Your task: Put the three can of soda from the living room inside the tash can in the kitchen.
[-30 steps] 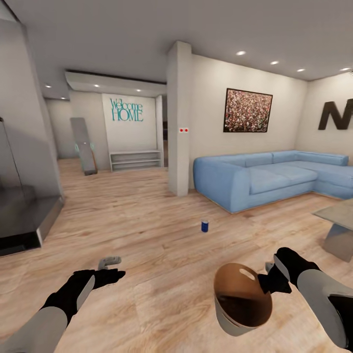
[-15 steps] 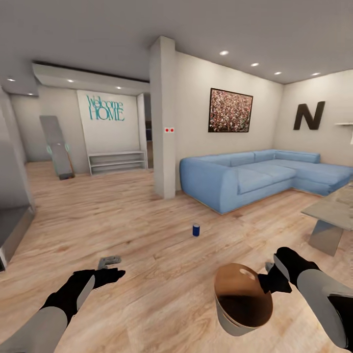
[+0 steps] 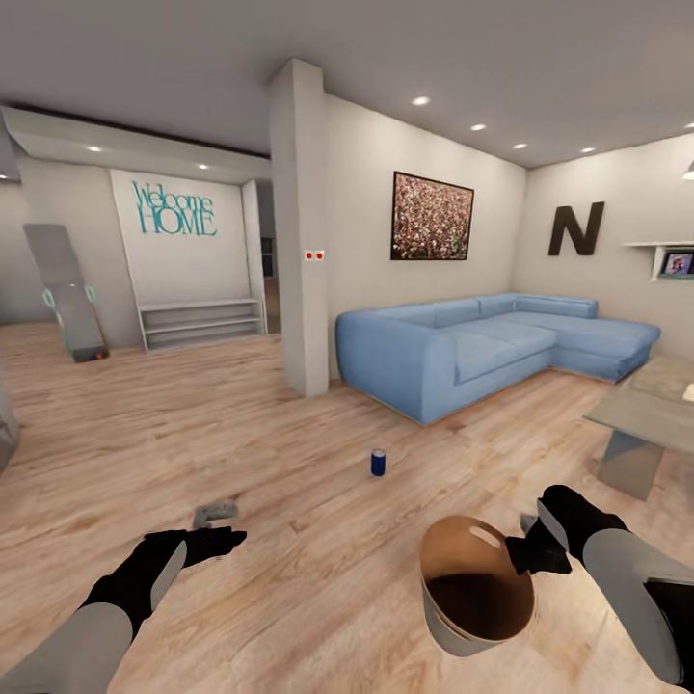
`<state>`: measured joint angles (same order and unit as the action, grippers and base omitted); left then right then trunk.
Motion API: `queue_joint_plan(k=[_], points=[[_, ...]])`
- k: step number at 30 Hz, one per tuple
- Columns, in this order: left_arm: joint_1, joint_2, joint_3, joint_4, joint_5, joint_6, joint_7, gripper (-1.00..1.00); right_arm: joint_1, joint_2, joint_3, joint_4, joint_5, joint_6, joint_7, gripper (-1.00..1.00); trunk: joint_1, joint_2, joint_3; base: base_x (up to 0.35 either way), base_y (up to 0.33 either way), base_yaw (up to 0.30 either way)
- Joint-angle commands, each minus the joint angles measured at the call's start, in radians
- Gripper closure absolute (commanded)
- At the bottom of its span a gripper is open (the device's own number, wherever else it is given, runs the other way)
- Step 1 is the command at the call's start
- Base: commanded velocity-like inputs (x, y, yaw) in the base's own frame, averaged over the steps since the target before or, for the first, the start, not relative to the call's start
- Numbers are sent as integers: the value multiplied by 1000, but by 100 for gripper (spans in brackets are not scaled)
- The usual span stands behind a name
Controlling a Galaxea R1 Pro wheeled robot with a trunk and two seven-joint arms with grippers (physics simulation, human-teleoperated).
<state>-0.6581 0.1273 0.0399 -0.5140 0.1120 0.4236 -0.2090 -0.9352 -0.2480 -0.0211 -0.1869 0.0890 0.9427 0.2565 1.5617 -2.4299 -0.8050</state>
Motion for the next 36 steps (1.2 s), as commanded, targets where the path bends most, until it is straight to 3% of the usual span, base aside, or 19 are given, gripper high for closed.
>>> queue_joint_plan(k=[1,10,36], points=[[0,0,0,0,0,0,0,-100,-1,1,-11,0,-24,2,7,100,0,0,0,284,213,-16],[0,0,0,0,0,0,0,-100,-1,0,-11,1,-23,1,6,100,0,0,0,284,213,-111],[0,0,-1,0,0,-2,-1,-100,7,-5,-13,5,-25,-1,4,100,0,0,4,287,196,-245]])
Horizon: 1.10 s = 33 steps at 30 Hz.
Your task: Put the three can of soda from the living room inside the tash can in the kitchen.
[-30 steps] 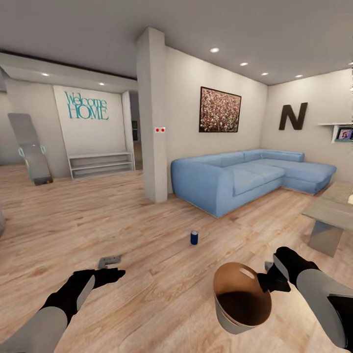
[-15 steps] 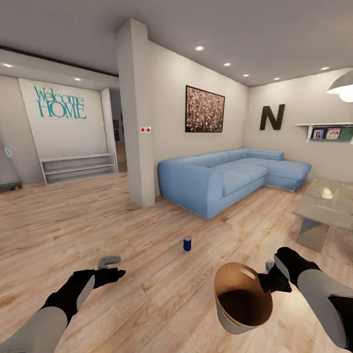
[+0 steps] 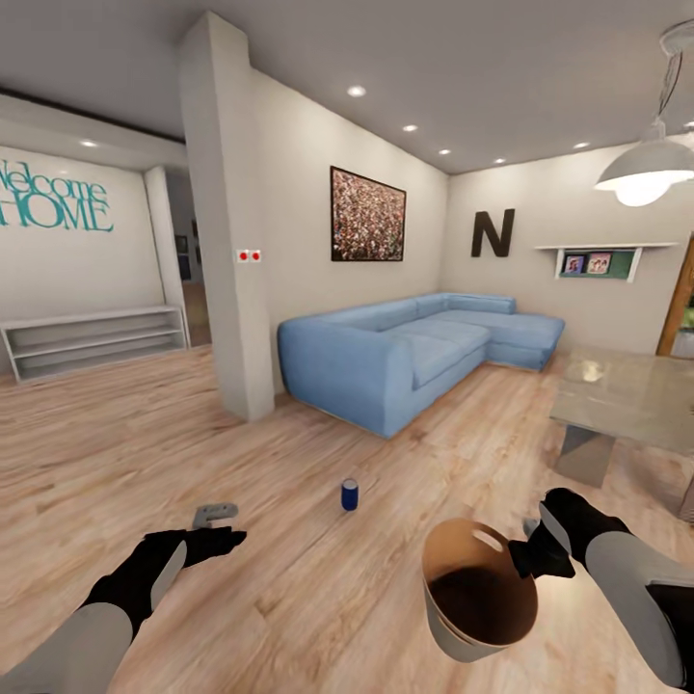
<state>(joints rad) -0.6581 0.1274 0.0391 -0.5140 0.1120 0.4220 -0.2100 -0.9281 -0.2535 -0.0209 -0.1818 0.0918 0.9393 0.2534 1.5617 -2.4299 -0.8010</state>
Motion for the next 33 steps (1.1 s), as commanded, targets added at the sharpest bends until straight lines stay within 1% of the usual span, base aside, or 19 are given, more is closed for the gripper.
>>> queue_joint_plan(k=[1,8,18,23,33], points=[[0,0,0,0,0,0,0,-100,0,0,-13,0,-27,3,7,100,0,0,1,293,177,-249],[0,0,0,0,0,0,0,-100,0,-2,-13,-1,-27,3,7,100,0,0,4,296,169,-249],[0,0,-1,0,0,0,1,-100,0,-15,-12,-2,-27,4,7,100,0,0,9,306,143,-237],[0,0,-1,0,-1,-1,1,-100,0,-22,-11,-2,-27,4,6,100,0,0,9,317,106,-67],[0,0,-1,0,-1,-2,1,-100,0,-23,-11,3,-26,4,4,100,0,0,9,323,37,-12]])
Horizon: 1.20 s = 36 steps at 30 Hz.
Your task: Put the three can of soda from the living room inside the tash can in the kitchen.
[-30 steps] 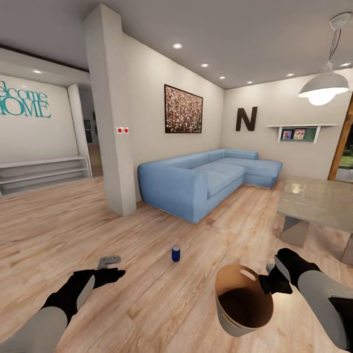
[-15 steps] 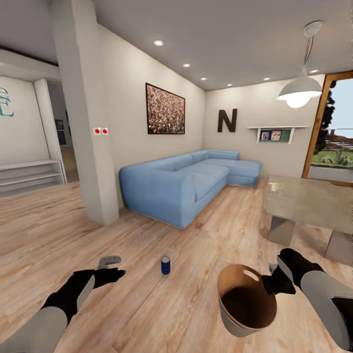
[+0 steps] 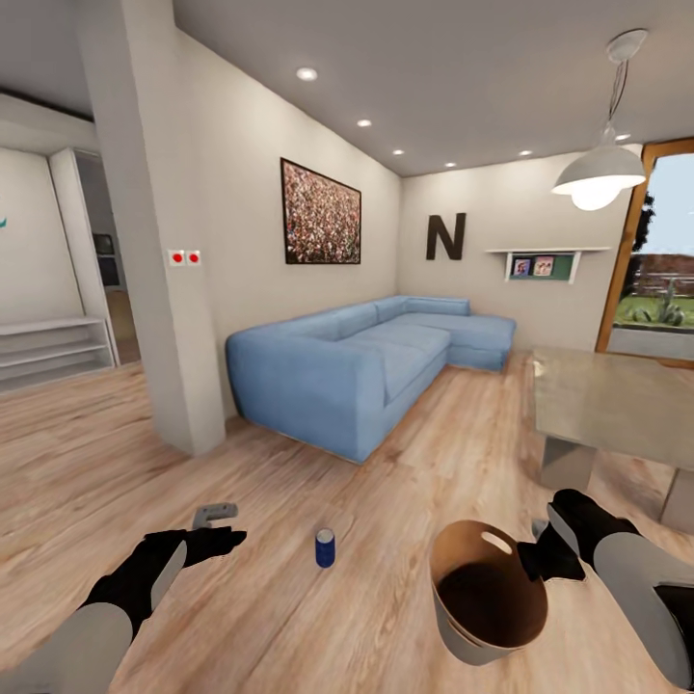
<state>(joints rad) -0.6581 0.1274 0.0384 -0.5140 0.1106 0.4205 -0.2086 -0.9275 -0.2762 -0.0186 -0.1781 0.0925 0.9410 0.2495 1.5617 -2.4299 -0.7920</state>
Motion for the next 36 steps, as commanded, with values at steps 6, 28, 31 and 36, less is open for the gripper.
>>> queue_joint_plan(k=[6,28,31,36], points=[[0,0,0,0,-1,0,0,-100,-1,-1,-13,1,-29,3,8,100,0,0,0,325,3,-1],[0,-2,-52,32,-4,1,0,-100,0,-33,-14,4,-31,2,15,100,0,0,0,326,0,0],[0,-2,-56,34,-3,-9,0,-100,0,-31,-14,4,-30,1,11,100,0,0,0,279,0,-47],[0,-2,-57,35,-2,-34,0,-100,-1,-32,-15,2,-31,1,8,100,0,0,0,107,0,-172]])
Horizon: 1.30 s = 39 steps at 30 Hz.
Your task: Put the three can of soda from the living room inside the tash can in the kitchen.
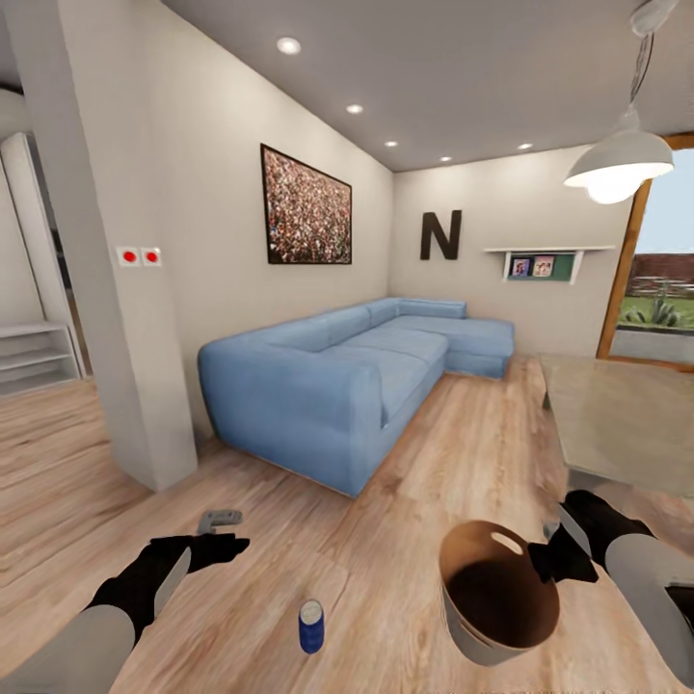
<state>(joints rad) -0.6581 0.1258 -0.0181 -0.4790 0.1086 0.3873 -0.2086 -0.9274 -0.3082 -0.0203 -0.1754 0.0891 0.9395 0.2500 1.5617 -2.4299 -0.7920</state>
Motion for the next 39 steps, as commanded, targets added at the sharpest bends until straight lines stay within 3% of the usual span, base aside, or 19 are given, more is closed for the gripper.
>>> queue_joint_plan(k=[1,17,25,39], points=[[0,0,0,0,0,-4,0,-100,-1,0,-13,0,-28,2,7,100,0,0,0,35,0,-221],[0,0,-2,2,-3,-8,0,-100,0,3,-13,0,-28,2,6,100,0,0,0,83,-37,-227],[0,0,-4,2,-3,-9,0,-100,0,8,-13,-8,-27,3,6,100,0,0,0,250,-73,-31],[0,0,-5,2,-1,-11,1,-100,0,15,-8,-12,-28,4,12,100,0,0,0,22,-5,-1]])
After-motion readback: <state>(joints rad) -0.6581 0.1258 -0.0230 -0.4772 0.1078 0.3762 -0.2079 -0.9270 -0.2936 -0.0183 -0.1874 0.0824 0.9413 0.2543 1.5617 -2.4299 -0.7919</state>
